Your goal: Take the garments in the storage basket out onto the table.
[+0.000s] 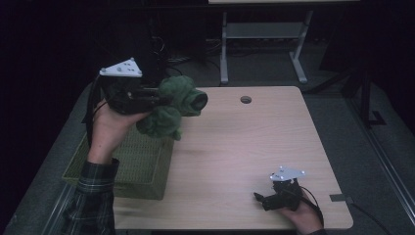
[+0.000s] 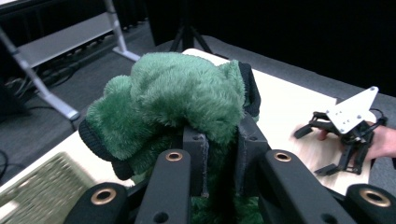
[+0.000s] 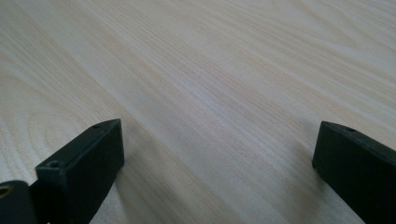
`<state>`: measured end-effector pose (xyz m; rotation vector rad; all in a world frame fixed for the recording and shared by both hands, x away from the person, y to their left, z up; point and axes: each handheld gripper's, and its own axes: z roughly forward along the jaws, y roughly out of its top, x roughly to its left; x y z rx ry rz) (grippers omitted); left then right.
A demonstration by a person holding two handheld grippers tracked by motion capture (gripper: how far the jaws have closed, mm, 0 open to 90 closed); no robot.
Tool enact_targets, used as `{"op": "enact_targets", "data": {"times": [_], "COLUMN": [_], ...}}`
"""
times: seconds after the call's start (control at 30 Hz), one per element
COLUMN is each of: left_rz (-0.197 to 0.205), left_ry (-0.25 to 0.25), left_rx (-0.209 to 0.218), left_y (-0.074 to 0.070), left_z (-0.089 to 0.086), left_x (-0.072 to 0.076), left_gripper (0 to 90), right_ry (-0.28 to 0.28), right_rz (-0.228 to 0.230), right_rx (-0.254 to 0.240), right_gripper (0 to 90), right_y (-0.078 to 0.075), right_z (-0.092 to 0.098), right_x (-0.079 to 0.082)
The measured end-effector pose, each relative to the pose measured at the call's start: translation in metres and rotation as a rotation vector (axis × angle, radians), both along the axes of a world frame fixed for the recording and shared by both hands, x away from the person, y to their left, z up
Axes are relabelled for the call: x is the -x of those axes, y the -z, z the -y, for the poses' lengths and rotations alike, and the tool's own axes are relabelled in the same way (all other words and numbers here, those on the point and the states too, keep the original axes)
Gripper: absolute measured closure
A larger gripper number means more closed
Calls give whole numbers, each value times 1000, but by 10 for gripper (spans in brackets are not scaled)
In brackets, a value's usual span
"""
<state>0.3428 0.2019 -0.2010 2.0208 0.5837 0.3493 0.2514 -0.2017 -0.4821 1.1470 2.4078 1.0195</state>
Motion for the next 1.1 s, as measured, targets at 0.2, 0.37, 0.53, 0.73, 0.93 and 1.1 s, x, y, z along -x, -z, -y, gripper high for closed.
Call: {"op": "enact_targets", "data": {"times": [0.2,0.37,0.53,0.73,0.93,1.1], "left_rz": [-4,-6,-15,-29,-55,-82], "left_ry": [44,61,73,74,76,69], "left_rx": [18,27,24,37,55,53], "left_y": [14,24,35,52,74,97], "left_z": [30,52,69,87,106,122], "left_x": [-3,-3,-4,-4,-5,-6], "left_gripper": [773,774,773,773,773,772], "right_ry": [0,-1,-1,0,0,0], "right_rz": [-1,1,1,1,1,1], "right_rx": [0,1,2,1,1,1], "right_gripper": [18,18,18,18,18,18], "right_y": [0,0,0,0,0,0], "right_z": [0,0,0,0,0,0], "right_x": [0,0,0,0,0,0]}}
